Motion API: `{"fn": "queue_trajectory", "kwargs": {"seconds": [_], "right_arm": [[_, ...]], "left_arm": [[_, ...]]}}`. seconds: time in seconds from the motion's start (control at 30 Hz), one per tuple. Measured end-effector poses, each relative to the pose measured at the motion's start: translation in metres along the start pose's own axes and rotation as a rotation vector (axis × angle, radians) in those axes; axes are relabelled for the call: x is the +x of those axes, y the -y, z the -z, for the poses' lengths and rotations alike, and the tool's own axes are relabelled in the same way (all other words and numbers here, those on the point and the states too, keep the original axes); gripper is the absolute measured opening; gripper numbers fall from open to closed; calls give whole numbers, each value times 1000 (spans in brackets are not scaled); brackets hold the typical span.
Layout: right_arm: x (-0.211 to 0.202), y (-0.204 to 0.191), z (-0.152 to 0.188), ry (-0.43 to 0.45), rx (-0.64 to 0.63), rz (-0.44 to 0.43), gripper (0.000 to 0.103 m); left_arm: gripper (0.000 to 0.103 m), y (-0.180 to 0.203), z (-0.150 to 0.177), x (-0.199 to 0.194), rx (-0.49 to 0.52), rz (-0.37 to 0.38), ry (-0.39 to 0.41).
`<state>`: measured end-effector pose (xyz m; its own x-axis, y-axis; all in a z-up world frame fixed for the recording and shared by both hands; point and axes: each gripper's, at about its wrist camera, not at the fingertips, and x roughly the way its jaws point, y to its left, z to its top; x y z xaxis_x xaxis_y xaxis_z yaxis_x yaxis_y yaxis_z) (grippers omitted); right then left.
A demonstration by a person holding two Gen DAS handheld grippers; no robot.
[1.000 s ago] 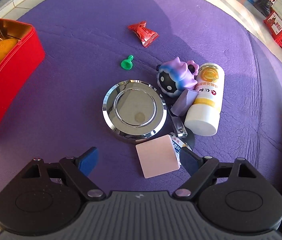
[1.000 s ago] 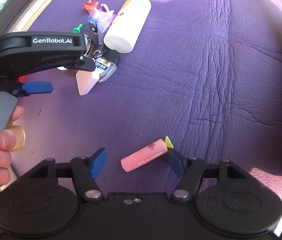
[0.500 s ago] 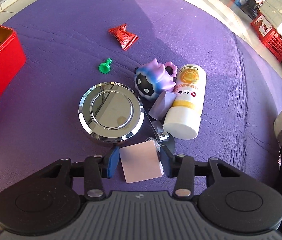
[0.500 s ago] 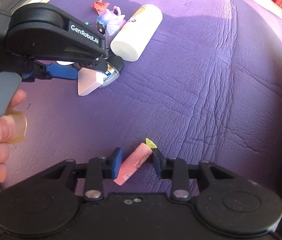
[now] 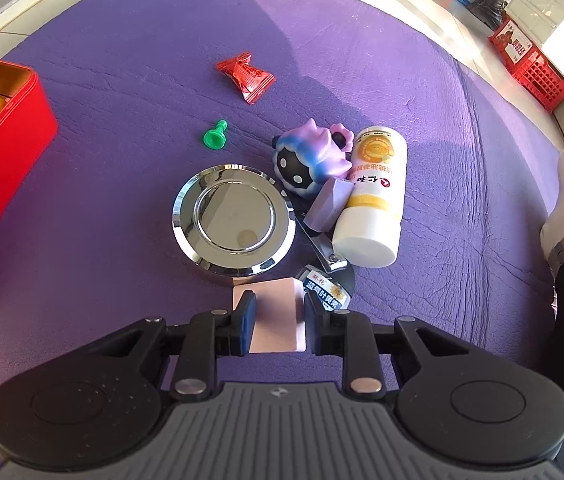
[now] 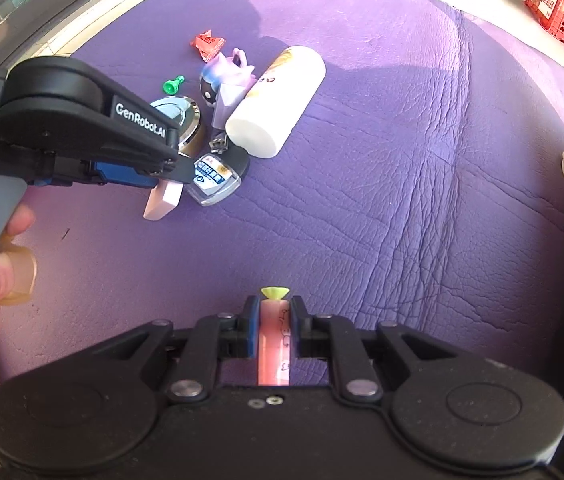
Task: Organize rigid objects
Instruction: 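Grasp the pink chalk with the right gripper while the left gripper grasps the pink eraser, then carry chalk and eraser into the red tin and open both grippers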
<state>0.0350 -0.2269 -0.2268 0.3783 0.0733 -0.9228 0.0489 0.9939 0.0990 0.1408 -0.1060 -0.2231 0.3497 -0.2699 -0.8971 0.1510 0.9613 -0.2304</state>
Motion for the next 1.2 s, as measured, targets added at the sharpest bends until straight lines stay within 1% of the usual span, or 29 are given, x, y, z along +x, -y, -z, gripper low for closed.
{"fn": "queue_trajectory", "kwargs": {"seconds": [0.03,0.07,0.1,0.17,0.2,0.27,0.43,0.5,0.53,0.57,0.67,0.73,0.87,0.93,1.0,1.2], "right_arm": [[2,1,1,-14,5,-9,14],[4,1,1,-24,11,-17,14],[4,1,1,-29,16,-26,14],[6,0,1,-33,12,-39,14],[5,0,1,-33,8,-41,14],[7,-2,2,-41,-1,-47,14],[9,-1,2,-60,5,-56,14],[9,-2,2,-61,2,-56,14],[9,-2,3,-61,0,-56,14],[9,-2,3,-60,-2,-55,14],[8,-2,2,-49,-4,-56,14],[2,1,-2,-14,7,-62,14],[-15,4,-8,54,32,-131,14],[-21,-2,-11,75,12,-144,14],[-26,-8,-16,85,-7,-151,14],[-47,-30,-31,112,-47,-191,14]], "left_arm": [[27,-3,0,0,-5,4,-6],[32,-8,0,1,-15,2,-18],[41,-10,1,2,-21,-9,-22],[51,-18,0,8,-45,-64,-51],[55,-21,0,7,-58,-44,-40],[60,-22,-1,8,-52,-31,-39],[59,-4,0,14,108,-90,-36],[48,2,5,14,164,-135,-24],[46,3,7,14,183,-142,-14],[41,3,8,13,195,-144,-7],[40,1,7,10,199,-132,-4],[40,-4,6,8,191,-129,-8],[40,-16,4,-3,181,-121,-6],[40,-25,1,-14,176,-113,-11],[40,-31,-1,-27,191,-106,-11],[40,-47,-12,-71,218,-101,12]]}}
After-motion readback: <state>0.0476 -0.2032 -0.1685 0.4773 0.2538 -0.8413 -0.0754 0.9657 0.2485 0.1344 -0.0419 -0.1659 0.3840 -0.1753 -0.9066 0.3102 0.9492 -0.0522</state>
